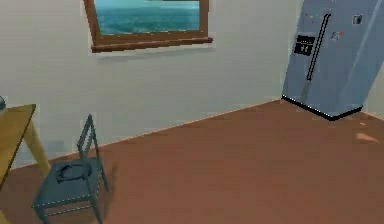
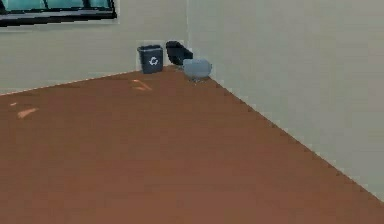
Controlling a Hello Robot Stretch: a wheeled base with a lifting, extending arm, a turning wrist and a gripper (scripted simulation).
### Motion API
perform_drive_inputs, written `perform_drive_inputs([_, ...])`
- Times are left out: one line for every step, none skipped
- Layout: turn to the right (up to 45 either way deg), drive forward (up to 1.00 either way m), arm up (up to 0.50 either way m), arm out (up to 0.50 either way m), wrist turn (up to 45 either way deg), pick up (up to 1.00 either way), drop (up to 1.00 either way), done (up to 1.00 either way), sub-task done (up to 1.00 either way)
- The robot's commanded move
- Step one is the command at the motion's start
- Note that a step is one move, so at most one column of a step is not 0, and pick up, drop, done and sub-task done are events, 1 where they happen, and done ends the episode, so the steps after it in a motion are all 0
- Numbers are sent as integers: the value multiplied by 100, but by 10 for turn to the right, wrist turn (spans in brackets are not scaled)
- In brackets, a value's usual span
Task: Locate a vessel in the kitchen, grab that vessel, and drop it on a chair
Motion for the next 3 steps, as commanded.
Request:
perform_drive_inputs([0,95,0,0,0,0,0,0,0])
perform_drive_inputs([-240,0,0,0,0,0,0,0,0])
perform_drive_inputs([0,60,0,0,0,0,0,0,0])
